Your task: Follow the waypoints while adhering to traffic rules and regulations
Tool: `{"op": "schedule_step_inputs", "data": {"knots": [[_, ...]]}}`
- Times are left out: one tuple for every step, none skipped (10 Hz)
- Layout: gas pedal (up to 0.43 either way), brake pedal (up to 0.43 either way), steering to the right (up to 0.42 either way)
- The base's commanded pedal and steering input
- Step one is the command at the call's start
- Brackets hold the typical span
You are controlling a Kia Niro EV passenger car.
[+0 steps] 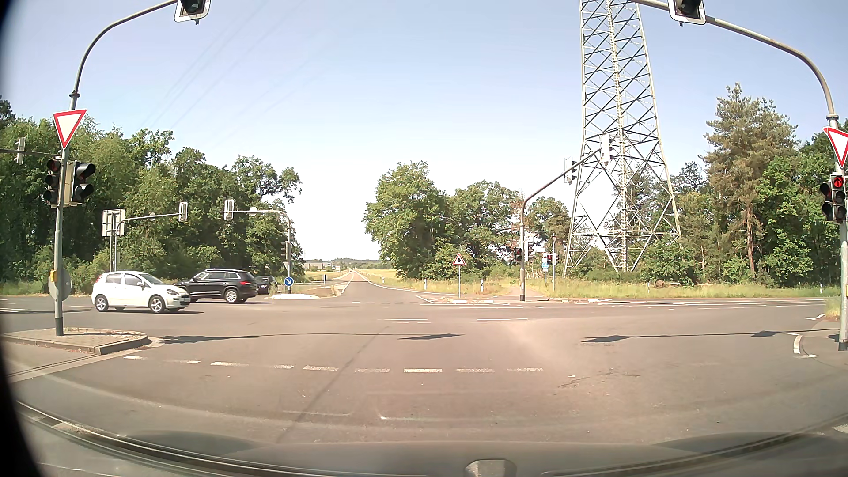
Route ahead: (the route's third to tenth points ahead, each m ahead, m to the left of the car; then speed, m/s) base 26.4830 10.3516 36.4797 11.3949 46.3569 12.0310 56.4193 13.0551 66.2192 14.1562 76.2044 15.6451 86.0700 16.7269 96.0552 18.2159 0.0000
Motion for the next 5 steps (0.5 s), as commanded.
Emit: {"op": "schedule_step_inputs", "data": {"knots": [[0.000, 0.305, -0.026], [0.000, 0.311, -0.026], [0.000, 0.311, -0.026], [0.000, 0.311, -0.026], [0.000, 0.305, -0.026]]}}
